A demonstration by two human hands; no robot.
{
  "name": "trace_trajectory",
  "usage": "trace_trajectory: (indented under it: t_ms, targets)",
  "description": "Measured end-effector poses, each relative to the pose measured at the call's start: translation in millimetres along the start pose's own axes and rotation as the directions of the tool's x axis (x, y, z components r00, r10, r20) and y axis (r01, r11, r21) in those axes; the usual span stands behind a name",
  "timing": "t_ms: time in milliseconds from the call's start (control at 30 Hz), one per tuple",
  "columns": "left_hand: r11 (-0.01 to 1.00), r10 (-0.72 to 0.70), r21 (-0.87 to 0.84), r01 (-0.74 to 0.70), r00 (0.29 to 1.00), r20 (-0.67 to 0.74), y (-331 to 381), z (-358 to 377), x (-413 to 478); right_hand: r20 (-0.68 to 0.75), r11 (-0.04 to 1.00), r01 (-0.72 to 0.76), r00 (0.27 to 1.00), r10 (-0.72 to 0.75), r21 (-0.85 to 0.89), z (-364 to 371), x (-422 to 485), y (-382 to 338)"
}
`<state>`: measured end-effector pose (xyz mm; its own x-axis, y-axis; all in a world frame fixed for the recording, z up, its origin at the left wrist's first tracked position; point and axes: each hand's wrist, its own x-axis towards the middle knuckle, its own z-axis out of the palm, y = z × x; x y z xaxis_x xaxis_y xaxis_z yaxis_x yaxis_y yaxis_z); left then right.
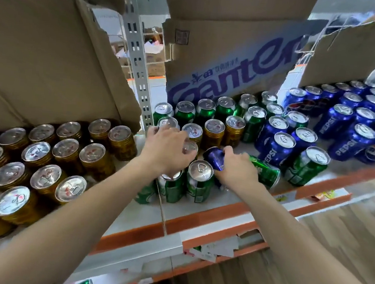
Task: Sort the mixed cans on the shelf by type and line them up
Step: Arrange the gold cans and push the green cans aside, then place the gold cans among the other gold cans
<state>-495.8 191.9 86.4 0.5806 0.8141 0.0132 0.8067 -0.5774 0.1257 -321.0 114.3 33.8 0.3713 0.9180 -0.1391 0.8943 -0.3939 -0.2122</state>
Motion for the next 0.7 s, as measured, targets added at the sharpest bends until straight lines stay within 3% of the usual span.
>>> trace_trajectory:
  t_ms: [100,233,367,533,700]
  targets:
    - [0.990,-0.063,0.136,0.049,0.992,0.107,7,4,21,-0.046,0.999,0.008,0.999,-0.010,-0.037,6,1,-2]
    - [0.958,-0.038,0.286,0.008,0.994,0.099,12,7,28,-0.084,0.999,0.044,0.995,-0.045,-0.020,11,0,-4]
    - [0.943,0.023,0.331,-0.036,0.999,0.044,11,12,31,-0.110,0.986,0.064,0.993,-0.047,0.156,12,-1,1]
    - [0.992,0.065,0.112,-0.066,0.998,0.018,5,11,34,-0.165,0.845,0.056,0.986,0.039,0.532,2,-9,15]
    - [0.936,-0.028,-0.352,0.000,0.997,-0.077,-7,-8,26,-0.099,0.485,0.031,0.988,0.115,0.874,-36,-22,23]
